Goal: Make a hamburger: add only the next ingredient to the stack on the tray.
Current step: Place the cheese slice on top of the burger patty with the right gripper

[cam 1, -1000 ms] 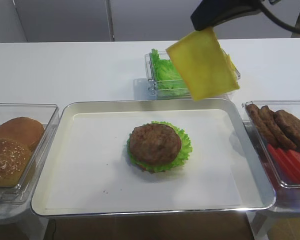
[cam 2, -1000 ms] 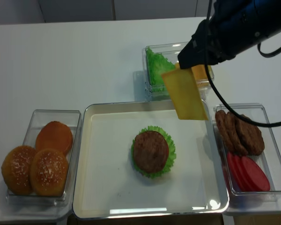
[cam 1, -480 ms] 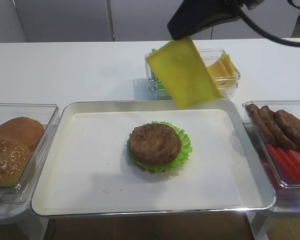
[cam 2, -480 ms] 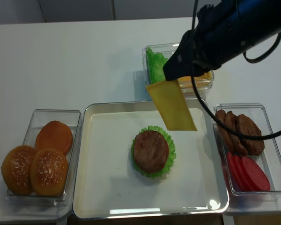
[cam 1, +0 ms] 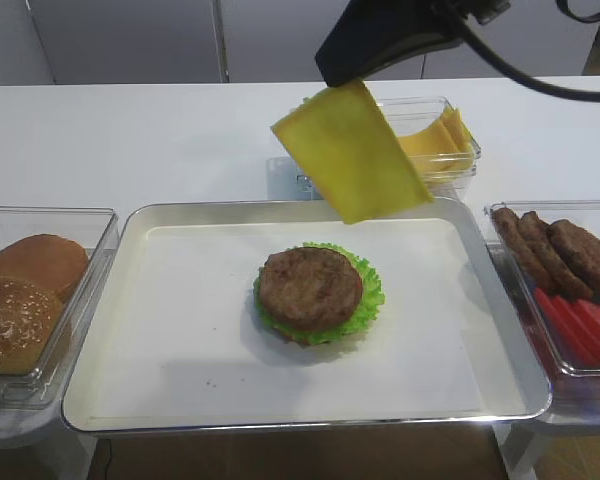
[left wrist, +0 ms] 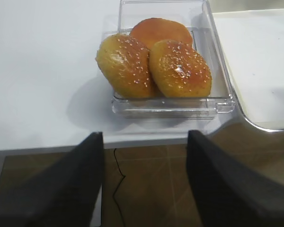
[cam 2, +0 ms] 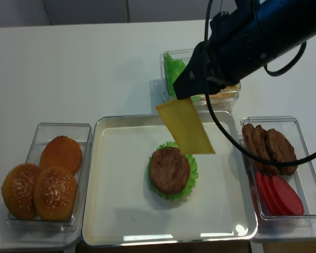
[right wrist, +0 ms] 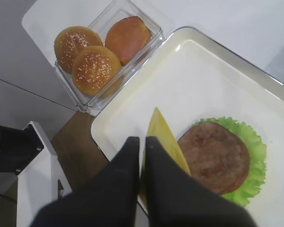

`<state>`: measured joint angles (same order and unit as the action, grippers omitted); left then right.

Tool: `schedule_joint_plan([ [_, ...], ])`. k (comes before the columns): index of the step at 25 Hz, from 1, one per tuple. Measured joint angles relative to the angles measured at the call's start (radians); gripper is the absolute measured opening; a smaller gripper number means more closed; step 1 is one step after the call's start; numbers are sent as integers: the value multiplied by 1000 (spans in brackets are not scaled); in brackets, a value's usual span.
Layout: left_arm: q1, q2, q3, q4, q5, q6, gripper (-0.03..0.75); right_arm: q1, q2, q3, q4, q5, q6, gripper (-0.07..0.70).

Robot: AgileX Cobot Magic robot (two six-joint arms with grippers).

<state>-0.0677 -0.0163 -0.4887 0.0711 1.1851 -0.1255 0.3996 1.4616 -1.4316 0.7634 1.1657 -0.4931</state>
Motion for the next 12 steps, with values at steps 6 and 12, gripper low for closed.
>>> schedule_joint_plan([
  [6,0,0,0,0,0,0,411,0,2,0,0,0,2,25],
  [12,0,0,0,0,0,0,411,0,33,0,2,0,-2,25],
])
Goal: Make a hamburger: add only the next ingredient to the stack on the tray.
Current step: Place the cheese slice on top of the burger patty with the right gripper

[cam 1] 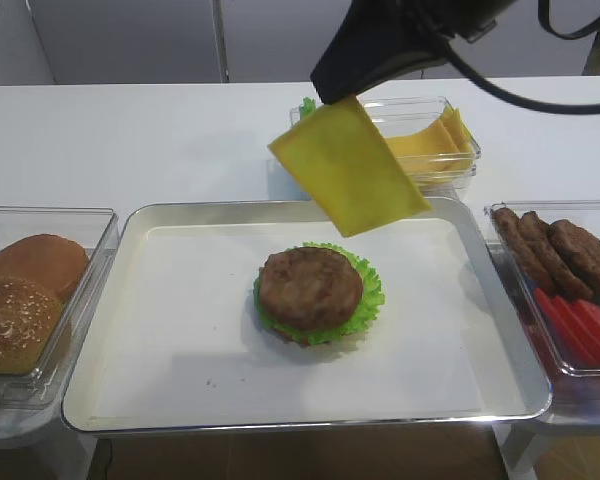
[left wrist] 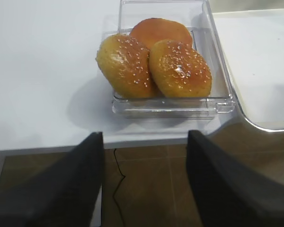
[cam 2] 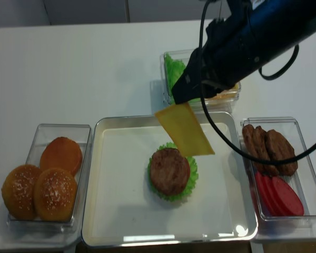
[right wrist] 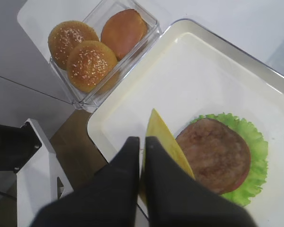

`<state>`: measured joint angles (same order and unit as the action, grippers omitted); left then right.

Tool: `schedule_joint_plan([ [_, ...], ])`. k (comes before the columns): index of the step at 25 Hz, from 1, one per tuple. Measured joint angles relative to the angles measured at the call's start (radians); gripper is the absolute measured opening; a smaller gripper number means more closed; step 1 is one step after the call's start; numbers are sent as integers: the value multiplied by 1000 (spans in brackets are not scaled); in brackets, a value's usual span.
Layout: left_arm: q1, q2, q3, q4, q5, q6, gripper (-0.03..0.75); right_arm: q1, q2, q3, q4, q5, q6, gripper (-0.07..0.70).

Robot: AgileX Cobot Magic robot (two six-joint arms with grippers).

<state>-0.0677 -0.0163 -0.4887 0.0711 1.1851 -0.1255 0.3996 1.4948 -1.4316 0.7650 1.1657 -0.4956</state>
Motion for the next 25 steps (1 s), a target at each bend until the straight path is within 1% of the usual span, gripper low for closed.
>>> schedule_joint_plan([
  [9,0,0,0,0,0,0,411,9,44,4,10,10,-11,25],
  [20,0,0,0,0,0,0,411,116,108,5,5,12,-15,26],
  [25,0,0,0,0,0,0,411,128,131,5,1,-1,-19,25],
])
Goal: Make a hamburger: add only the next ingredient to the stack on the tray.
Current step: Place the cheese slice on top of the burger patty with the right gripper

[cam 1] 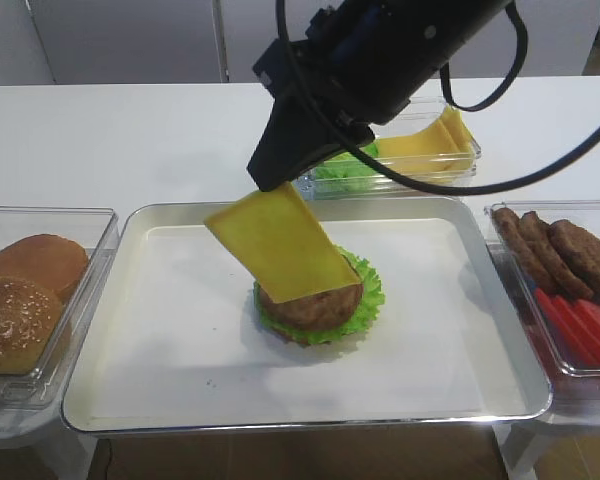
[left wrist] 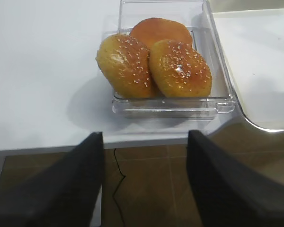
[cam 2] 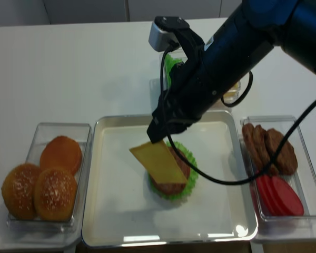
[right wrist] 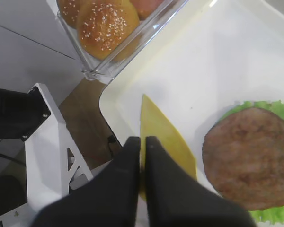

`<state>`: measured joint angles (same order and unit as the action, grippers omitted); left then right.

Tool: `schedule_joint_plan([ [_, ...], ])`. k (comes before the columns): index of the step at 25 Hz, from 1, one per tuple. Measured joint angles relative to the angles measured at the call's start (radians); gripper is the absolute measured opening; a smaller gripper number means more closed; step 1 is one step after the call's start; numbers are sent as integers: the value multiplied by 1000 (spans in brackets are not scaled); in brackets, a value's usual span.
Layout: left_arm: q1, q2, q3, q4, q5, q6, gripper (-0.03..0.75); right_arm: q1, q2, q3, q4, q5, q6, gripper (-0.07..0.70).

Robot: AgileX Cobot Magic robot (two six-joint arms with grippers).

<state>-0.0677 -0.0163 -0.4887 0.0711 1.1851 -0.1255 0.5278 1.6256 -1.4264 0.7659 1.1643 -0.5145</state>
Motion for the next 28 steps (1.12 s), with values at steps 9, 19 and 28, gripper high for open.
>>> schedule_joint_plan([
  [9,0,0,0,0,0,0,411,0,32,0,-23,-3,-3,25],
  [19,0,0,0,0,0,0,411,0,66,0,-106,-14,-7,25],
  [28,0,0,0,0,0,0,411,0,66,0,-159,-59,-8,25],
])
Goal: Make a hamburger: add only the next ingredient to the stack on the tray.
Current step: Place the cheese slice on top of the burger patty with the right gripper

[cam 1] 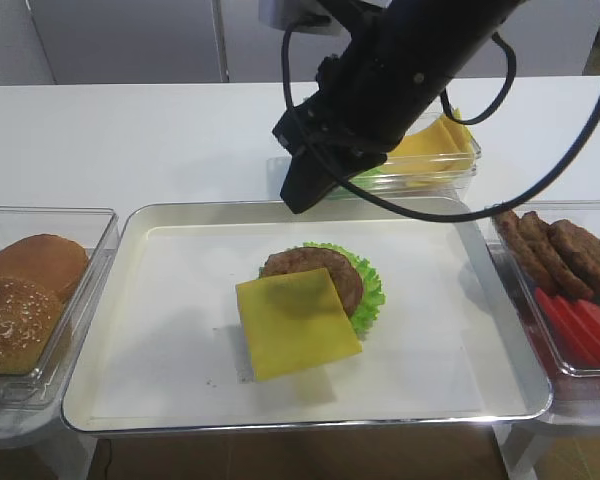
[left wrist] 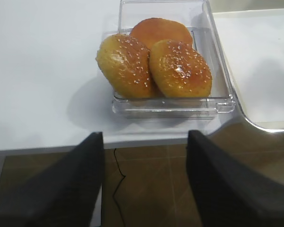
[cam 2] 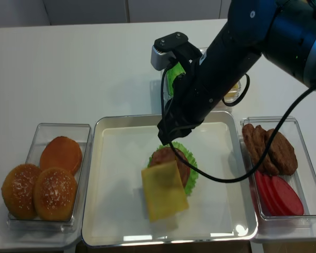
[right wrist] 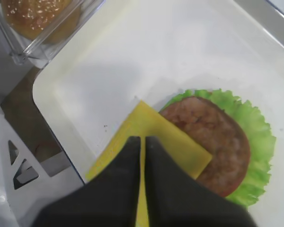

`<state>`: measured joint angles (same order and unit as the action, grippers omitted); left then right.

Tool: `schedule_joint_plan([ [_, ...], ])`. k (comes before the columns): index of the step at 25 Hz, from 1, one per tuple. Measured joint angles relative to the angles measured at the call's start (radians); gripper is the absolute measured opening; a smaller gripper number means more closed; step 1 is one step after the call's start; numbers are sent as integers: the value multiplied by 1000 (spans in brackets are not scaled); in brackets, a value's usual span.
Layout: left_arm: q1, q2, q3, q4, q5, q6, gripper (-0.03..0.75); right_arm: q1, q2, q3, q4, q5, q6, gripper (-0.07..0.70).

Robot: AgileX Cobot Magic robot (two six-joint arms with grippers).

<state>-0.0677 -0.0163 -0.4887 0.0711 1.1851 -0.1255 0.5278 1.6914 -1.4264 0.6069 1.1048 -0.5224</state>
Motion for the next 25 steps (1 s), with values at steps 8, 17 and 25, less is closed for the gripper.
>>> schedule_joint_plan([
  [8,0,0,0,0,0,0,411,0,0,0,-42,-7,0,25],
  [17,0,0,0,0,0,0,411,0,0,0,-42,-7,0,25],
  [25,0,0,0,0,0,0,411,0,0,0,-42,-12,13,25],
])
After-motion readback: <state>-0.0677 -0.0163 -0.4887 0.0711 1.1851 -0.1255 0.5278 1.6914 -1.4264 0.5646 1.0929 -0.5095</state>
